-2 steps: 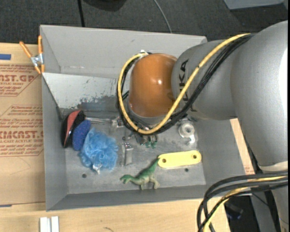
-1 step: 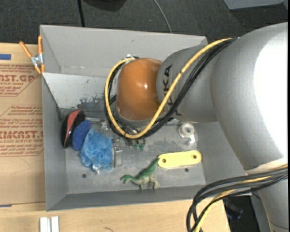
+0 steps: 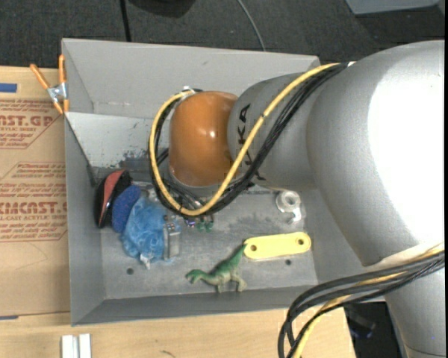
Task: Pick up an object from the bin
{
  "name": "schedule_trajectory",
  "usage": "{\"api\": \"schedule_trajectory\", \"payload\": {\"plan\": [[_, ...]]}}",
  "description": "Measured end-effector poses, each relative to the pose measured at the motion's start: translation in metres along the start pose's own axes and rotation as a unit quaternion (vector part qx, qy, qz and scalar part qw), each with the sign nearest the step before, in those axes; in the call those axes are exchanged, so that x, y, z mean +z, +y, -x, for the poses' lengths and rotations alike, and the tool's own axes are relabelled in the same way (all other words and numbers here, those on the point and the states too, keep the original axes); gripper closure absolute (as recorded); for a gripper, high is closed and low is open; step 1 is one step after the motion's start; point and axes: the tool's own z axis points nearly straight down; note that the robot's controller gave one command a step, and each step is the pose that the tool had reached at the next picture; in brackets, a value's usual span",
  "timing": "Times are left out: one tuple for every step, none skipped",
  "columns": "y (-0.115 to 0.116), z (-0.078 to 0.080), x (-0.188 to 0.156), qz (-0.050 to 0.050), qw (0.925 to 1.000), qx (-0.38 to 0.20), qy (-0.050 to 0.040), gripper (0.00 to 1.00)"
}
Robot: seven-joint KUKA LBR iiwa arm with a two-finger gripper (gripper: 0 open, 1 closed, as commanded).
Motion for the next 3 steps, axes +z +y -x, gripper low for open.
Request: {"api": "schedule_trajectory", "payload": {"plan": [[0.001, 0.005, 0.014, 0.001, 1.0000, 0.007, -0.0030, 0.00], [0.021, -0.014, 0.024, 0.001, 0.9901, -0.140, -0.0011, 1.00], [0.021, -0.014, 0.024, 0.001, 0.9901, -0.140, -0.0011, 1.00]]}}
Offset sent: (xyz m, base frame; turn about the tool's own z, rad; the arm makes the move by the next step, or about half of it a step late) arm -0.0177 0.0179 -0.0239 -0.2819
